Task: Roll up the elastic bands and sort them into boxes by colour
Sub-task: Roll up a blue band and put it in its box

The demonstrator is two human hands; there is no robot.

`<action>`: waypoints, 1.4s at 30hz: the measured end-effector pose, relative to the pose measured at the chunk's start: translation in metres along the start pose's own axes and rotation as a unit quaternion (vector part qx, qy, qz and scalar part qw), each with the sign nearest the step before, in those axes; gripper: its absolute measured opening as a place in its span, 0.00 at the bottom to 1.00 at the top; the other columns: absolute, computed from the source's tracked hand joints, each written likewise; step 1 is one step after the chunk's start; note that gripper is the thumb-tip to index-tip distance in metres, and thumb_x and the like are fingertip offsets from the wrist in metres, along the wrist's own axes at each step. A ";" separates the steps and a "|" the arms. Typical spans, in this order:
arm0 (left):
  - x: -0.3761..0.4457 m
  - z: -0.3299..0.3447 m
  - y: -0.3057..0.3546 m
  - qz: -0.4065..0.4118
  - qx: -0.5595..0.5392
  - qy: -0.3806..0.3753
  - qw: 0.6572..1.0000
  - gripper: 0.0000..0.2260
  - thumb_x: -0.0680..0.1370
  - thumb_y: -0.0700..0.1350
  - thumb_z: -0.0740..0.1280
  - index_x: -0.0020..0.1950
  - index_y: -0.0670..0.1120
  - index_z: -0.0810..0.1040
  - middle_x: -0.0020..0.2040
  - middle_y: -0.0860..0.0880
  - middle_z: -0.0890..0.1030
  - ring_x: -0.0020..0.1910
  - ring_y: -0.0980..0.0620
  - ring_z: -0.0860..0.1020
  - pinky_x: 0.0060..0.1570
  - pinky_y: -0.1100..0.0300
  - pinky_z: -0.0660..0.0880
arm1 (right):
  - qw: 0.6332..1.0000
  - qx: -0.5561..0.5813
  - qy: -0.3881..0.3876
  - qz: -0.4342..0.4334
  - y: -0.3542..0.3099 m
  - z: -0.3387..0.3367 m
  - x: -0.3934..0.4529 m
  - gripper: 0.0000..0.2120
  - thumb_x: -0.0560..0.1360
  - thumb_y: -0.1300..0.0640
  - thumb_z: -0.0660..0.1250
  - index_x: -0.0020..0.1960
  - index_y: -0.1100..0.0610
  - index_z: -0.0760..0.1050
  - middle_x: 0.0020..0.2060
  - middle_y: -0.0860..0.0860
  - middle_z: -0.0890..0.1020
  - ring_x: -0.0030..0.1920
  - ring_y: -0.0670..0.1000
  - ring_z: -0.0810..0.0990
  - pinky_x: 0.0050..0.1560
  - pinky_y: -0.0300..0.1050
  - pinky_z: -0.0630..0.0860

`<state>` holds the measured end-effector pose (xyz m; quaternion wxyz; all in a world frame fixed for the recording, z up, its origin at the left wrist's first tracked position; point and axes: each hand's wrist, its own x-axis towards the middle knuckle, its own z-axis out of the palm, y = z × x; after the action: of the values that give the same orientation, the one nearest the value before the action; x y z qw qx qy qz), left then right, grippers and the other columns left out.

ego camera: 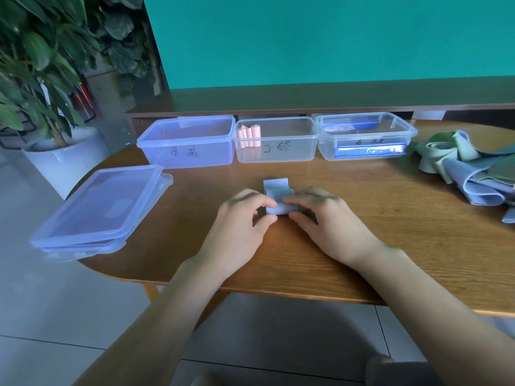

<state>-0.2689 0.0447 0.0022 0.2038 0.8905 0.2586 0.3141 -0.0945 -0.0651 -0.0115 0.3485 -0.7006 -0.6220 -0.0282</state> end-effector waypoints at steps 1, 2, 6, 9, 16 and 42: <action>0.001 0.001 -0.001 0.000 0.001 -0.002 1.000 0.08 0.77 0.46 0.72 0.56 0.54 0.82 0.53 0.61 0.78 0.46 0.63 0.75 0.45 0.77 0.66 | 1.000 -0.006 -0.006 0.003 0.001 0.001 0.001 0.15 0.80 0.56 0.69 0.66 0.51 0.80 0.61 0.46 0.79 0.58 0.51 0.78 0.59 0.50 0.77; 0.002 0.002 -0.002 0.001 0.004 -0.004 1.000 0.08 0.78 0.46 0.71 0.57 0.54 0.81 0.53 0.61 0.78 0.46 0.61 0.76 0.46 0.76 0.66 | 1.000 -0.015 -0.012 0.005 0.001 0.001 0.002 0.16 0.80 0.55 0.68 0.67 0.50 0.79 0.63 0.46 0.79 0.60 0.52 0.78 0.60 0.51 0.77; 0.005 0.003 -0.004 0.005 0.017 -0.010 1.000 0.09 0.80 0.47 0.68 0.59 0.53 0.80 0.56 0.60 0.77 0.47 0.58 0.75 0.50 0.63 0.73 | 1.000 -0.025 0.005 -0.007 -0.001 0.001 0.003 0.14 0.81 0.55 0.67 0.66 0.51 0.78 0.62 0.47 0.79 0.61 0.53 0.77 0.60 0.51 0.77; 0.008 0.005 -0.006 0.011 0.025 -0.007 1.000 0.10 0.81 0.47 0.66 0.61 0.52 0.79 0.57 0.58 0.77 0.50 0.56 0.76 0.53 0.54 0.76 | 1.000 -0.030 -0.006 -0.006 -0.003 0.000 0.004 0.13 0.81 0.54 0.66 0.65 0.50 0.79 0.61 0.45 0.79 0.60 0.52 0.76 0.58 0.51 0.77; 0.010 0.006 -0.001 0.033 0.085 -0.006 0.996 0.12 0.82 0.47 0.65 0.65 0.52 0.78 0.62 0.56 0.76 0.61 0.54 0.72 0.58 0.55 0.75 | 0.998 -0.059 -0.026 -0.003 0.003 0.002 0.015 0.16 0.82 0.53 0.64 0.69 0.50 0.76 0.64 0.46 0.78 0.61 0.55 0.74 0.62 0.54 0.74; 0.038 0.017 -0.013 0.010 0.120 -0.018 0.993 0.17 0.83 0.48 0.62 0.73 0.50 0.73 0.67 0.54 0.74 0.67 0.53 0.69 0.62 0.57 0.70 | 0.998 -0.057 -0.027 0.004 0.010 0.001 0.034 0.15 0.81 0.57 0.64 0.67 0.49 0.77 0.64 0.46 0.78 0.59 0.51 0.74 0.61 0.45 0.73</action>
<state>-0.2367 0.0739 -0.0002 0.0967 0.9164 0.2824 0.2667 -0.0784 -0.0359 -0.0006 0.2918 -0.7223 -0.6255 -0.0431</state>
